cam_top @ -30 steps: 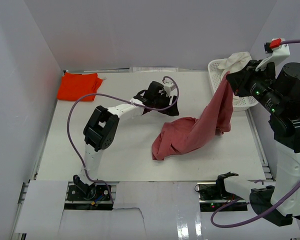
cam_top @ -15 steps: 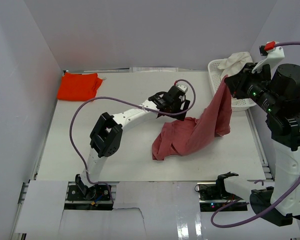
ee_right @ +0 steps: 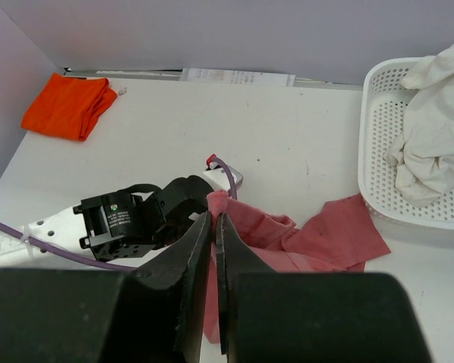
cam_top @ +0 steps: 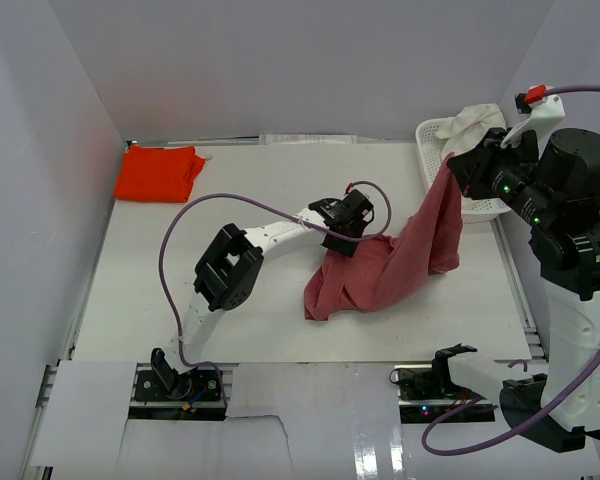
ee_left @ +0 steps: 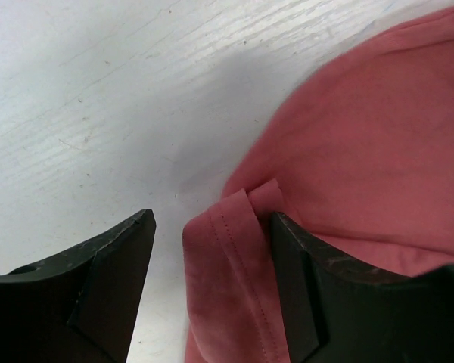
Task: Fold and stack the t-shirts
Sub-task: Flatten out the tshirt
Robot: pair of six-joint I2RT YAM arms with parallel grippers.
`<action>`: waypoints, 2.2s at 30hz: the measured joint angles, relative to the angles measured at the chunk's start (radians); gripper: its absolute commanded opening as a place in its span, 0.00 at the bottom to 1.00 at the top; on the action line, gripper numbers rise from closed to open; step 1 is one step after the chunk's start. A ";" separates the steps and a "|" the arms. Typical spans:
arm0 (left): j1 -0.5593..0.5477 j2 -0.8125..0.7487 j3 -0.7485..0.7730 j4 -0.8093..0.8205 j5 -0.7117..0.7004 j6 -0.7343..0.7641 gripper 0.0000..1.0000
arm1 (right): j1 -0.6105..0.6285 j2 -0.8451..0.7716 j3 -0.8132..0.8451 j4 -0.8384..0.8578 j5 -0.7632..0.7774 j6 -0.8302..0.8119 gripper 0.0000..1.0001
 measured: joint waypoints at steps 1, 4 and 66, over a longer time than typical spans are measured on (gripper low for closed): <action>0.000 0.009 0.000 -0.001 -0.003 0.000 0.72 | 0.000 0.000 -0.002 0.000 0.000 0.000 0.11; 0.000 0.026 0.000 -0.007 -0.005 0.000 0.67 | 0.000 0.000 -0.005 0.000 0.000 0.000 0.11; 0.619 -1.070 -0.795 0.023 0.419 0.054 0.98 | -0.001 -0.424 -0.832 0.020 -0.160 0.078 0.08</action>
